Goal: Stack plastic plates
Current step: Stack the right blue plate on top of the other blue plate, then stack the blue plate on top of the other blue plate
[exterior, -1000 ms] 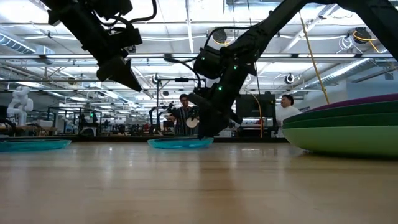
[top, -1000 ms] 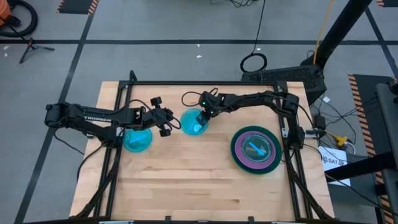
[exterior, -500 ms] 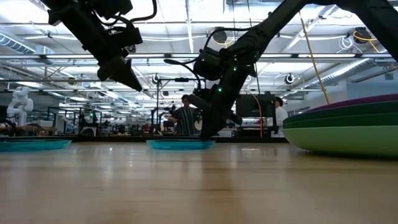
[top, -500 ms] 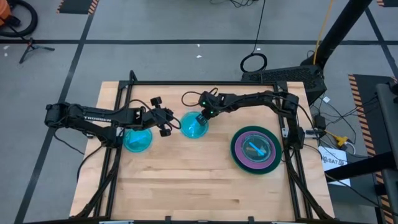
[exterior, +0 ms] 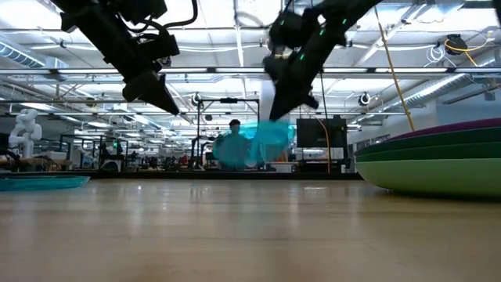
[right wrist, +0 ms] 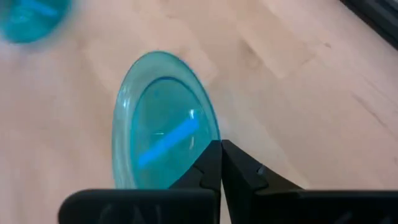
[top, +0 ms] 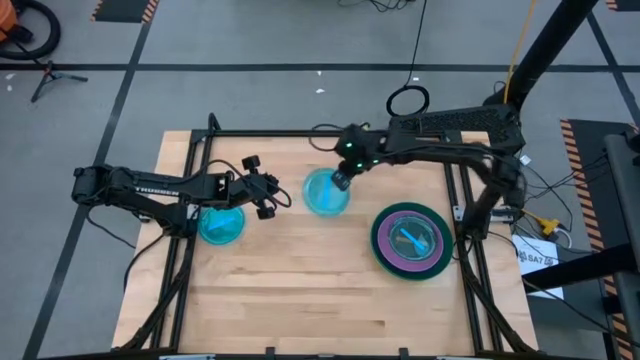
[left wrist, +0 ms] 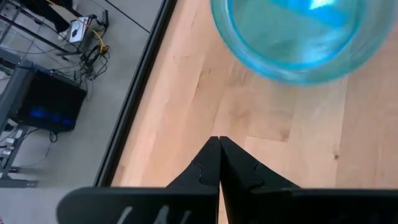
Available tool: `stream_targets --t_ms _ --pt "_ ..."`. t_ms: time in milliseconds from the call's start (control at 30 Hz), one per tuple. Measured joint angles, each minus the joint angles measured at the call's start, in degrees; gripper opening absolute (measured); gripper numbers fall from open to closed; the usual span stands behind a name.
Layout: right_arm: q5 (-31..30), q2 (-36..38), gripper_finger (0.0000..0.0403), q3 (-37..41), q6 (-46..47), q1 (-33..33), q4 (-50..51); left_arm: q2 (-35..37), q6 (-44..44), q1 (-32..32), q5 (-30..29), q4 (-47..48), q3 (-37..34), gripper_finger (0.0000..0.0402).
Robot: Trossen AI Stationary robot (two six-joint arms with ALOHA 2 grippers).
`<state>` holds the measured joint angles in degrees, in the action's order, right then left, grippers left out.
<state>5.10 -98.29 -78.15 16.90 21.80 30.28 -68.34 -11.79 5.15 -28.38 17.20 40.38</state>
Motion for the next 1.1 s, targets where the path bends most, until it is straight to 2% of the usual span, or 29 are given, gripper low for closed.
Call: stream_targets --t_ms 167,267,400,467,600,767,900,1100 --pt "6.9 9.6 0.0001 0.0 -2.8 -0.1 12.5 0.0 0.0 0.0 0.0 -0.1 0.0 0.0001" --pt "11.5 14.5 0.0 0.0 -4.0 -0.1 24.9 0.0 0.0 0.0 0.0 -0.5 0.0 0.0001" --pt "13.1 19.0 0.0 0.5 -3.7 -0.2 41.5 0.0 0.0 0.0 0.0 -0.9 0.0 0.0001" --pt "12.9 21.1 0.0 2.4 -2.1 -0.2 45.7 0.0 0.0 0.0 0.0 -0.9 0.0 0.0001" --pt "12.8 24.7 0.0 8.6 0.8 -0.2 47.0 0.0 0.0 0.0 0.0 -1.0 0.0 0.0001" --pt "8.4 28.3 0.0004 16.7 3.4 -0.1 45.1 0.0 0.0 0.0 0.0 -1.0 0.0 0.0001" --pt "8.5 30.4 0.0031 19.9 5.0 -0.1 44.0 0.0 0.1 0.0 0.0 -1.0 0.0 0.0001" --pt "7.7 32.3 0.0083 20.2 7.3 0.0 42.9 0.0 0.7 0.0 0.0 -1.0 0.0 0.0001"
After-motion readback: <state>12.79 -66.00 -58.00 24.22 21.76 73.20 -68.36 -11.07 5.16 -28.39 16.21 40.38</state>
